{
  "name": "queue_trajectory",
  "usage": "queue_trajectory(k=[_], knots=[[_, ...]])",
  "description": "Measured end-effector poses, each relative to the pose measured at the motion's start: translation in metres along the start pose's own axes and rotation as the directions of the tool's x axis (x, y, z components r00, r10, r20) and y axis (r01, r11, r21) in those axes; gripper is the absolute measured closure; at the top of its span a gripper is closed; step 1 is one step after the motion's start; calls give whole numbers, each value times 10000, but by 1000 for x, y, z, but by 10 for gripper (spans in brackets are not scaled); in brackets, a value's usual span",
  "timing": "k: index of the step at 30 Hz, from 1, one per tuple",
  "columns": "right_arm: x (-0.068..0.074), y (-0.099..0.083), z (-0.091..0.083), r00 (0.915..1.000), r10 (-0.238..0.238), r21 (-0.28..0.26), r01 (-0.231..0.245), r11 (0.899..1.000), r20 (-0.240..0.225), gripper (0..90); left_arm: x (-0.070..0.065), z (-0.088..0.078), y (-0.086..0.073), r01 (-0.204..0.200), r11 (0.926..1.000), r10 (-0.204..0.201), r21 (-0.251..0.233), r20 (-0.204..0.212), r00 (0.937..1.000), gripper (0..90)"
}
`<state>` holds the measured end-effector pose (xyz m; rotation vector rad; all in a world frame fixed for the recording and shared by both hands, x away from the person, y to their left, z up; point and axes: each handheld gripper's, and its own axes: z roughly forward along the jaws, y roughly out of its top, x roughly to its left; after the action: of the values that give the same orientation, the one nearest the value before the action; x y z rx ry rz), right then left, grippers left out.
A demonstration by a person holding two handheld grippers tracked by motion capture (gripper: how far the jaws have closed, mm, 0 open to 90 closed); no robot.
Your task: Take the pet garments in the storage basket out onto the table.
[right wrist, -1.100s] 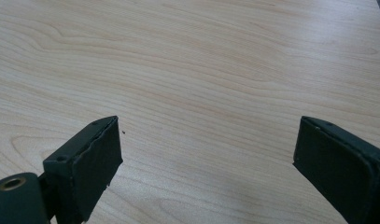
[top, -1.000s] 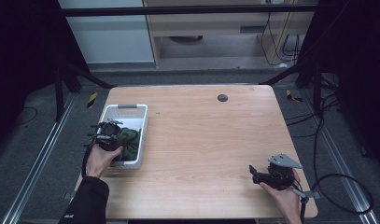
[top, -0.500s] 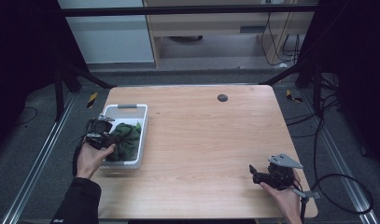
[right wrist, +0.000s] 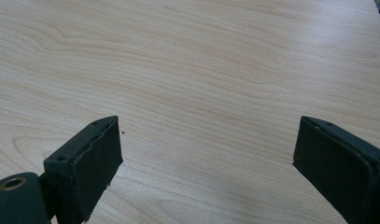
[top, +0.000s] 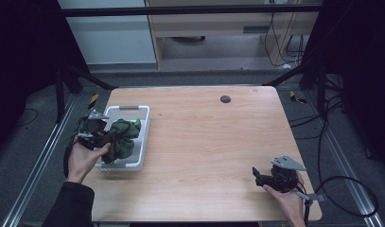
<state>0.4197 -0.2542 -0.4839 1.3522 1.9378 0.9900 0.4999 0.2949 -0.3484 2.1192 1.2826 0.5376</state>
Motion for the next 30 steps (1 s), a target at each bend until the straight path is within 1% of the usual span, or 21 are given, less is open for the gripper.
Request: queue_trajectory(k=[2,6,7,9,10,14,17,22,26,30], knots=[[1,0,0,10000,13,1,-13,10000,-39,78,-1,-6,2,-100,9999,100,-105,25,9999,771],[0,0,0,10000,-56,5,56,10000,-8,78,-3,-18,8,-271,9993,268,-275,-112,9996,772],[1,0,-1,10000,45,22,-45,10000,-47,78,-4,-20,9,-282,9993,280,-258,-69,9996,772],[0,0,-1,10000,11,-36,-11,10000,-5,78,-5,-27,11,-369,9985,367,-406,-62,9993,772],[0,0,-1,10000,57,-18,-57,10000,-13,78,-6,-29,11,-383,9983,381,-430,-68,9993,772],[0,0,-1,10000,4,-28,-4,10000,8,78,-9,-38,15,-592,9970,592,-498,-18,9982,772],[0,0,-1,10000,35,-11,-35,10000,-12,78,-13,-42,17,-714,9956,721,-603,105,9973,773],[0,0,-1,10000,5,-20,-5,10000,5,78,-22,-48,23,-1079,9920,1093,-649,195,9938,773],[0,0,-1,10000,23,-10,-23,10000,-13,77,-31,-50,27,-1313,9888,1342,-711,375,9902,773],[0,0,-1,10000,21,-15,-21,10000,-29,77,-42,-52,31,-1616,9839,1662,-768,584,9844,773]])
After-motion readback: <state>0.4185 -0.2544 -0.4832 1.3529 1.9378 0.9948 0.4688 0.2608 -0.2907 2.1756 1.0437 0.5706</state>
